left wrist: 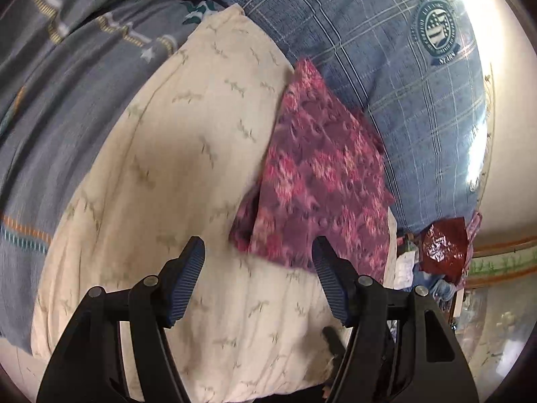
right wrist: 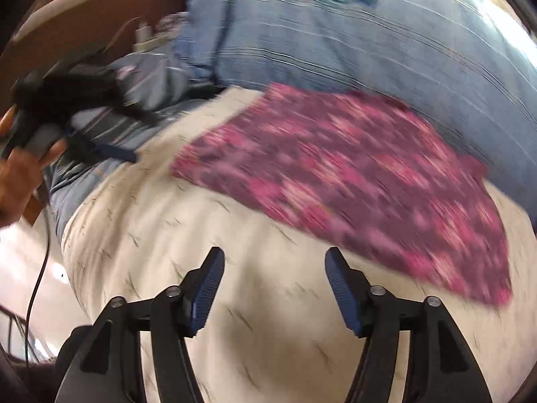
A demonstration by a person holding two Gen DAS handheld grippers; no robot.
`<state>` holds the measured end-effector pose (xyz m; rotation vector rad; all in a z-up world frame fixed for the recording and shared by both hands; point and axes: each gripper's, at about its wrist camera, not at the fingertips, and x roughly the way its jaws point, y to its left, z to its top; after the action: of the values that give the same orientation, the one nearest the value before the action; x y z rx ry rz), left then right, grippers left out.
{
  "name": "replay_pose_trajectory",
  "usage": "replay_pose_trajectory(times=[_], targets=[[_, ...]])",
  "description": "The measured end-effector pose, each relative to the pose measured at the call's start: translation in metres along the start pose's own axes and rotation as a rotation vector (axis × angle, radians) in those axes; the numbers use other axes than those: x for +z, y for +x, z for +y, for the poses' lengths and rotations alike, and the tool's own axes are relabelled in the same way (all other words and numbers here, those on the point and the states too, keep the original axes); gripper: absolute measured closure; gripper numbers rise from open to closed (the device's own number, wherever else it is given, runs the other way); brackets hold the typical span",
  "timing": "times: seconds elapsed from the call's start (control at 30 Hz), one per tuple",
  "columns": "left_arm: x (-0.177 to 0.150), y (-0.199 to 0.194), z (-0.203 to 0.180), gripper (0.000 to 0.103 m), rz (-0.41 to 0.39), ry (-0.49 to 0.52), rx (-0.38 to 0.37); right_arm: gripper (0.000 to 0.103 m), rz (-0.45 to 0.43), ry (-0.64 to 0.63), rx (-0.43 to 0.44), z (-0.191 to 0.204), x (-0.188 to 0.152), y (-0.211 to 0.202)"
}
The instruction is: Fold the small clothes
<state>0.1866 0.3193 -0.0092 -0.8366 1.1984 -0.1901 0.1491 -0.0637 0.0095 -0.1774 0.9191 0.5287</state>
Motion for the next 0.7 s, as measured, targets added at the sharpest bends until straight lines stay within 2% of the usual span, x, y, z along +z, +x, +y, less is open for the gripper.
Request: replay_pose_trajectory(times=[0.17, 0.3, 0.37, 0.43, 0.5, 0.53, 0.7], targets=[[0.047, 0.011, -0.006, 0.038, 0.014, -0.001, 0.049, 0.035, 0.035, -0.084, 0.026, 0.032, 0.025, 0.051], [0.079, 0.02, -0.012, 0.037, 0.032, 0.042, 0.09, 0.035, 0.024, -0.316, -0.111, 0.072, 0.041, 0.084], [0.094, 0.026, -0.016, 0.037, 0.045, 0.065, 0.09, 0.035, -0.029, -0.403, -0.163, 0.084, 0.047, 0.092], [0.106, 0.035, -0.021, 0.037, 0.059, 0.08, 0.077, 0.04, -0.05, -0.454, -0.188, 0.091, 0.053, 0.101], [0.116, 0.045, -0.026, 0.034, 0.074, 0.082, 0.055, 0.093, -0.063, -0.481, -0.147, 0.092, 0.057, 0.105], [0.121, 0.05, -0.029, 0.033, 0.082, 0.084, 0.043, 0.091, -0.067, -0.489, -0.144, 0.091, 0.059, 0.106], [0.145, 0.089, -0.055, 0.03, 0.135, 0.14, 0.031, 0.092, -0.199, -0.464, -0.096, 0.076, 0.056, 0.079]])
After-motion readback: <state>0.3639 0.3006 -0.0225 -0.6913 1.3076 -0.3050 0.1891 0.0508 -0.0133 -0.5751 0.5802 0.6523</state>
